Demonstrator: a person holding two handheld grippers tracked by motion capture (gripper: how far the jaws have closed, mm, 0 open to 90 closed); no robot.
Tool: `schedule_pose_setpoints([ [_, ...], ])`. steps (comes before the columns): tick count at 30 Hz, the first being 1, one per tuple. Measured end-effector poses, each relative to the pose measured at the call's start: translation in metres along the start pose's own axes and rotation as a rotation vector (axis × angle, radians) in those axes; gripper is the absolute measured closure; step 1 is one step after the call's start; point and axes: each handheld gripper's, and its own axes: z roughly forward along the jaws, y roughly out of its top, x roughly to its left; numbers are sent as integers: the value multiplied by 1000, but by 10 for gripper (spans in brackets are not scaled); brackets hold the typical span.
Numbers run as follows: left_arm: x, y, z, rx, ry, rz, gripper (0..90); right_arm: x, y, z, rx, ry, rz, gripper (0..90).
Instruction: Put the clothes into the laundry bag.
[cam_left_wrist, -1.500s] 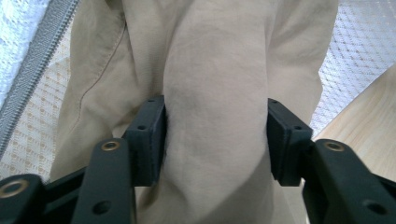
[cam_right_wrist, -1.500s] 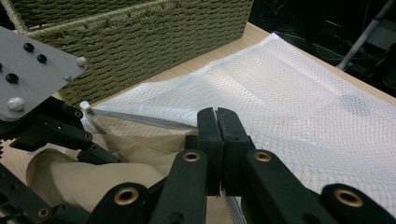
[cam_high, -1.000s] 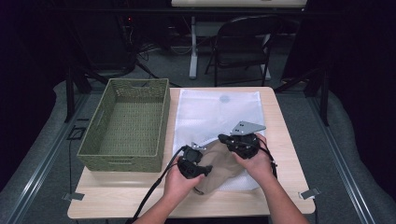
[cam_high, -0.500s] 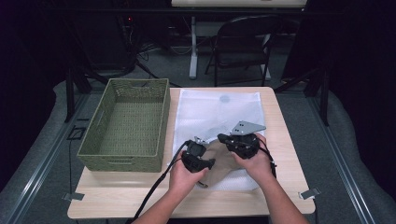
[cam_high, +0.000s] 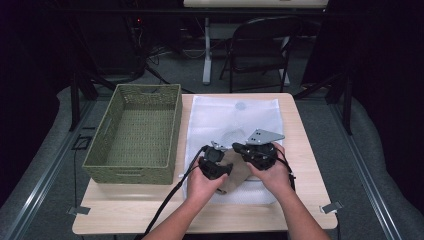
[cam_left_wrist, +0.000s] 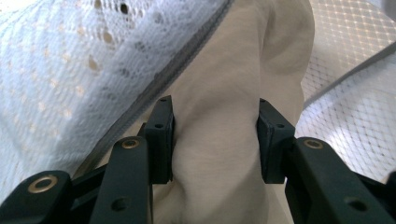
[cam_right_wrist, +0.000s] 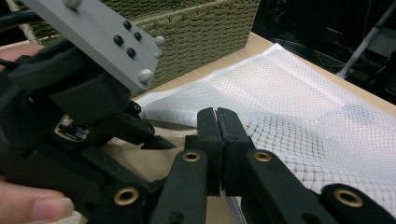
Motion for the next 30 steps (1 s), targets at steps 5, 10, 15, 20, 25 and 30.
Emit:
schedule_pose_setpoints([
  [5, 1, 3, 4, -5, 16, -2, 566, -1, 0, 0, 0, -1, 6, 892],
  [10, 1, 3, 10, -26, 38, -6, 566, -2, -1, 0, -3, 2, 8, 892],
  [15, 3, 3, 12, -49, 51, -15, 566, -2, -2, 1, 3, -2, 5, 892],
  [20, 6, 1, 17, -45, 53, -22, 562, -3, -3, 2, 5, -3, 8, 892],
  [25, 8, 1, 17, -38, 43, -24, 525, -4, -4, 3, 9, -5, 14, 892],
  [30, 7, -1, 13, -45, 39, -3, 446, -4, -4, 4, 7, -4, 17, 892],
])
